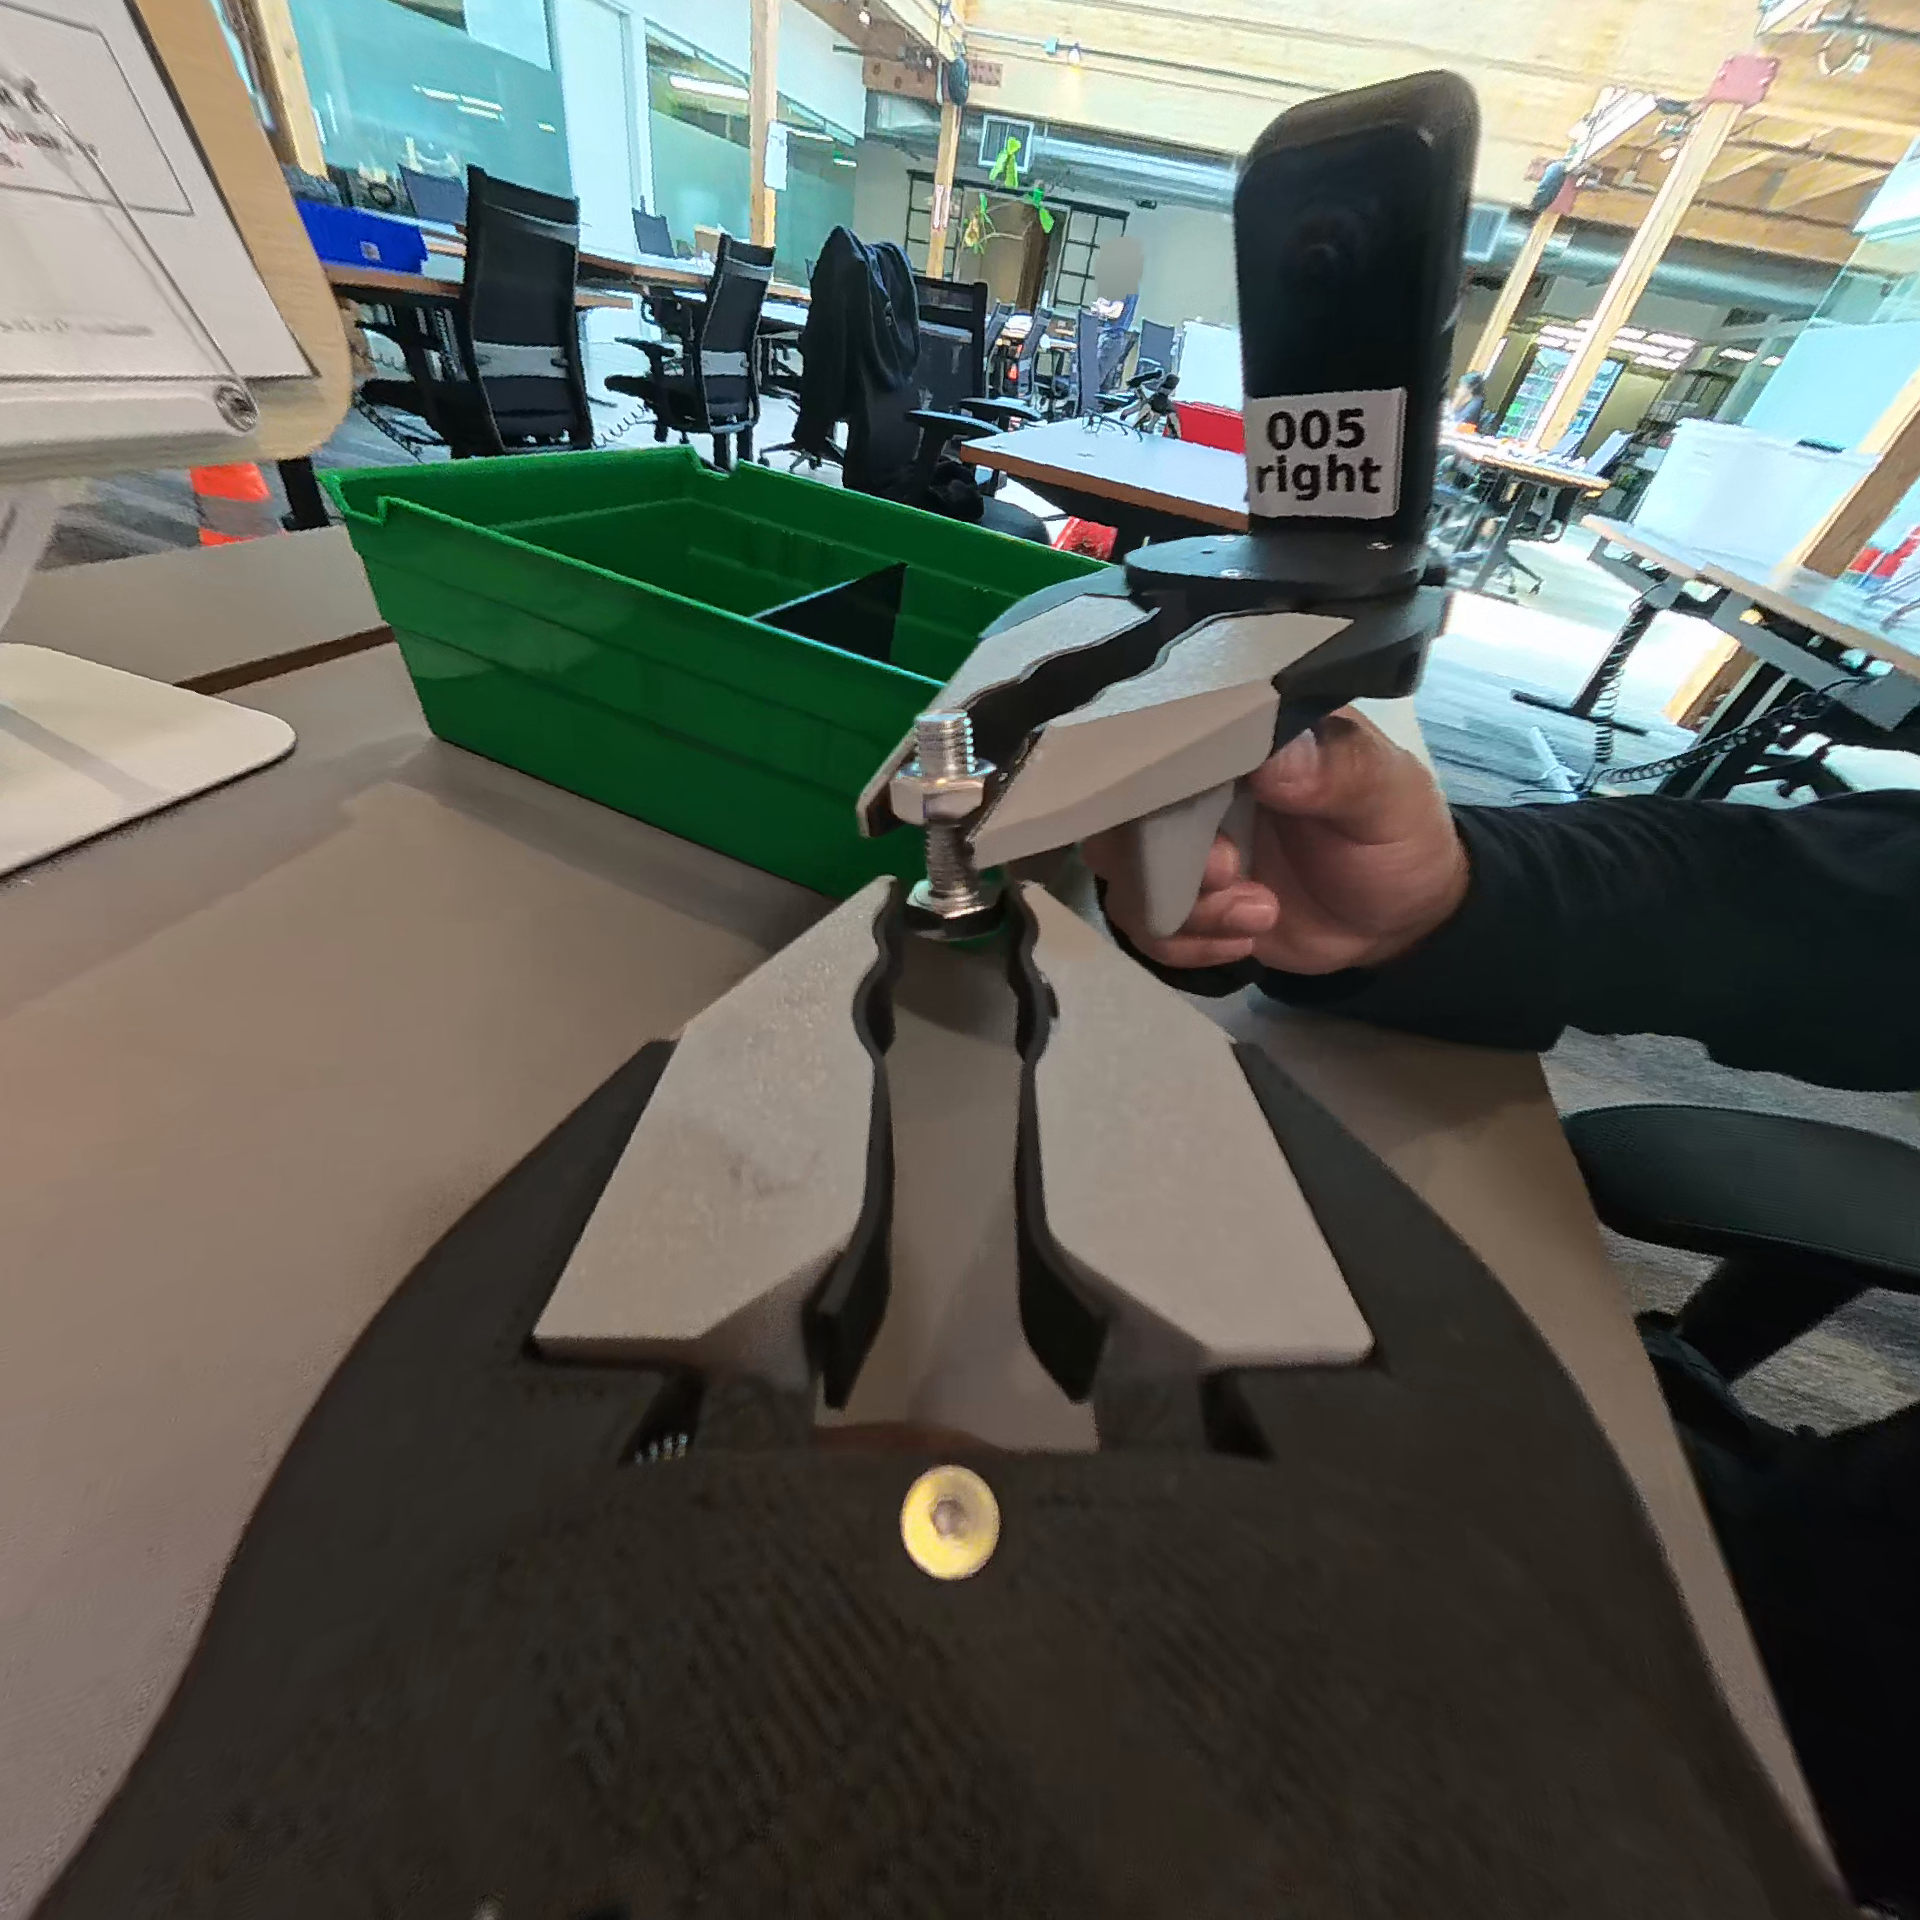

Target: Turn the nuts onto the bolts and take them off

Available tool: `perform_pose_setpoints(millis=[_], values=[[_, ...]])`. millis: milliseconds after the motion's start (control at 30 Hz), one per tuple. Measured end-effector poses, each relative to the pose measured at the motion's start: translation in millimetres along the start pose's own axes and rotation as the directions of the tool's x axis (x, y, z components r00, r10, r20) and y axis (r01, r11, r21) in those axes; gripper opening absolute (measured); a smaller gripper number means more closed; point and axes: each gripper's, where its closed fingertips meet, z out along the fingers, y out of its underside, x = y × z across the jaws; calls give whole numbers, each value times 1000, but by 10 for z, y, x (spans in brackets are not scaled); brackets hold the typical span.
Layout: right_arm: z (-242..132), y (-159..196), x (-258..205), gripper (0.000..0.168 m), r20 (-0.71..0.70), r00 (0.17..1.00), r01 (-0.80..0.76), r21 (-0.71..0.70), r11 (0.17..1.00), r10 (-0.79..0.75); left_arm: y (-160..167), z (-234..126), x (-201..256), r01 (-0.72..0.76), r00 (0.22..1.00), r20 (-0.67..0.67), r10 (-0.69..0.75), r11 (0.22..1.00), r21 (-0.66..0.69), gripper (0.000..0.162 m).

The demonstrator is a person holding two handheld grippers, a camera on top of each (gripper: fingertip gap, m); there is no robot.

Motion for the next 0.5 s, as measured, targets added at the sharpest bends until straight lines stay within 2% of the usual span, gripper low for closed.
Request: perform_pose_setpoints(millis=[333, 500], values=[[4, -6, -21, 15, 10, 1000, -6, 5, 1000, 6, 7, 16, 5, -30, 999, 14, 30, 1000, -4, 16], [3, 2, -8, 16, 7, 1000, 1, 2, 1000, -1, 24, 11, -30, -94, 994, 59, 95, 995, -33, 16]])
